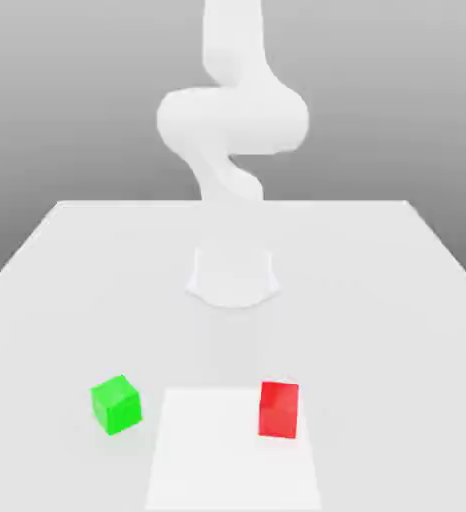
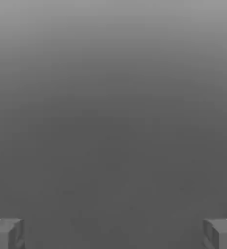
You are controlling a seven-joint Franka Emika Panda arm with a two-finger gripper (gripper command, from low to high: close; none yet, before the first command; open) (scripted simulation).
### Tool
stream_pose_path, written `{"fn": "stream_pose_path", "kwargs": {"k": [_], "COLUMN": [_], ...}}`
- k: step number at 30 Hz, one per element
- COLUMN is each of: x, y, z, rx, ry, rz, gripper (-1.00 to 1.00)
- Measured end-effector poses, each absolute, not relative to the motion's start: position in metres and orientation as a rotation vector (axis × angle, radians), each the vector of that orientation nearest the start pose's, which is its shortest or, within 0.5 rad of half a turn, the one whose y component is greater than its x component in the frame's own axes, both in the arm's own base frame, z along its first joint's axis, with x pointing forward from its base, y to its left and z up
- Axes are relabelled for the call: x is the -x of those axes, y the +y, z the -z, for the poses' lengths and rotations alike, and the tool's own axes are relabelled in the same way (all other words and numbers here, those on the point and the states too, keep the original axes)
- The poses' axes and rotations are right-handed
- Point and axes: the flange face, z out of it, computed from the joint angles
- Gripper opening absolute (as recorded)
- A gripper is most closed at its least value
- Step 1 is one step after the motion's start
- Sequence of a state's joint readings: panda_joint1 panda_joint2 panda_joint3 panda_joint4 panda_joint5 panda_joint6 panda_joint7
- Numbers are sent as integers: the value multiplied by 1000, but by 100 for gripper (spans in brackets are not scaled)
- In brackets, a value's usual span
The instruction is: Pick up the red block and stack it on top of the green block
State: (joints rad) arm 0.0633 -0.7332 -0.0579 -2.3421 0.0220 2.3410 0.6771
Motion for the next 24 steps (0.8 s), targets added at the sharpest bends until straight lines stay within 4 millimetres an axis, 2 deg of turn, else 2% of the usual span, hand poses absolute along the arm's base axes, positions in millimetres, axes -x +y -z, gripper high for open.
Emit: {"fn": "stream_pose_path", "kwargs": {"k": [3,6,11,17,21,24], "x": [-404,-426,-443,-435,-415,-396], "y": [-4,4,24,50,60,63], "z": [-614,-557,-461,-352,-289,-249], "rx": [2638,2730,2856,2957,2990,2996], "ry": [719,538,215,-204,-498,-725], "rz": [825,717,542,338,206,111], "gripper": [0,0,0,0,0,0]}}
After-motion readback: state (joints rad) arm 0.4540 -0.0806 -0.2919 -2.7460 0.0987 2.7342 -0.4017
